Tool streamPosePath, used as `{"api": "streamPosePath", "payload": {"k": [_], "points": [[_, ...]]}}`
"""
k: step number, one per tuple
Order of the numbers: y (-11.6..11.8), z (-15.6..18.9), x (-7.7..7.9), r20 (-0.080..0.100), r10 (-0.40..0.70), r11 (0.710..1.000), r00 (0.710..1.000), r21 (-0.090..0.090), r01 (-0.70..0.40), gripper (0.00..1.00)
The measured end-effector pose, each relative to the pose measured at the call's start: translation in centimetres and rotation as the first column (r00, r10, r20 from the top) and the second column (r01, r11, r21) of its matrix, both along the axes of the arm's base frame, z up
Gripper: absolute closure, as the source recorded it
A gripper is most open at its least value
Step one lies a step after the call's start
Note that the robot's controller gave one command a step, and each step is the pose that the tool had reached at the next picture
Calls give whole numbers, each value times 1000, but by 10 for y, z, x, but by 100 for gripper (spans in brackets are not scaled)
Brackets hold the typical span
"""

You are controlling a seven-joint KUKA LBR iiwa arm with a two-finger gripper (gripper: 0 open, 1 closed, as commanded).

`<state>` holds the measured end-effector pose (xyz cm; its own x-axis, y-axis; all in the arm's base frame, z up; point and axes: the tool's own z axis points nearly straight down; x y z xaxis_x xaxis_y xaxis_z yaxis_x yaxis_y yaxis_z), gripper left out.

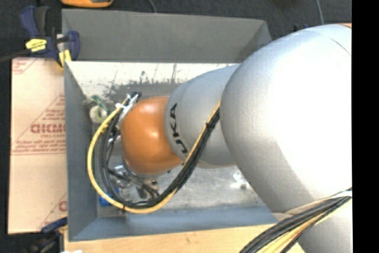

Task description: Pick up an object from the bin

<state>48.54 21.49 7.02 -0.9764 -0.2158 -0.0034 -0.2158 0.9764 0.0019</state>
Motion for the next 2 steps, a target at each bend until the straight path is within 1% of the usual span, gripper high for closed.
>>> {"api": "streamPosePath", "payload": {"k": [1,2], "points": [[7,19,29,3,7,1000,1000,-1,-7,100],[12,147,5,6,-22,1000,1000,3,22,100]]}}
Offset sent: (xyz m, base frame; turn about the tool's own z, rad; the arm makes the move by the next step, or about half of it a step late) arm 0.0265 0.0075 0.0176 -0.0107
